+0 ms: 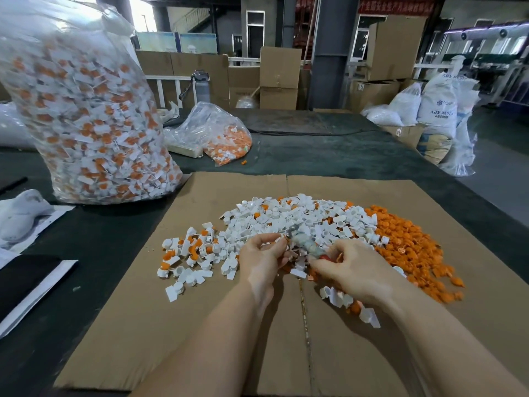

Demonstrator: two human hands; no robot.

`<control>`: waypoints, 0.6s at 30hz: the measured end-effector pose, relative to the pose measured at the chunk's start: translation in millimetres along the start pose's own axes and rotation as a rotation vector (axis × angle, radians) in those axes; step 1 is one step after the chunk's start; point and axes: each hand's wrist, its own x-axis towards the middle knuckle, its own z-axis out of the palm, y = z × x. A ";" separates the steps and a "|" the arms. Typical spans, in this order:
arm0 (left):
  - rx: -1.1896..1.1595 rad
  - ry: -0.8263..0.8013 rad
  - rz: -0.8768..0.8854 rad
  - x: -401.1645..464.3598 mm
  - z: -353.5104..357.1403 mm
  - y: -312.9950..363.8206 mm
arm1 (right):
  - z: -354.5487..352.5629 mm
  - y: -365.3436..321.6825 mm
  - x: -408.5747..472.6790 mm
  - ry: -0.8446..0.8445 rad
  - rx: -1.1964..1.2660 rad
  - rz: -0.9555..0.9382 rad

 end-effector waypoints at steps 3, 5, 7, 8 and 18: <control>0.041 -0.022 0.044 -2.0 -1.2 -3.1 | 3.8 13.5 8.4 0.211 -0.135 0.045; 0.138 -0.046 0.091 -4.0 -3.3 -6.1 | 6.1 24.7 14.2 0.341 -0.246 0.068; 0.277 -0.085 0.150 -5.6 -6.0 -7.8 | 8.7 36.0 18.3 0.408 -0.355 0.088; 0.363 -0.102 0.194 -6.5 -7.1 -8.0 | 10.6 41.1 19.9 0.421 -0.409 0.093; 0.495 -0.111 0.328 -11.4 -7.2 -10.2 | 19.9 40.7 19.1 0.462 -0.628 0.061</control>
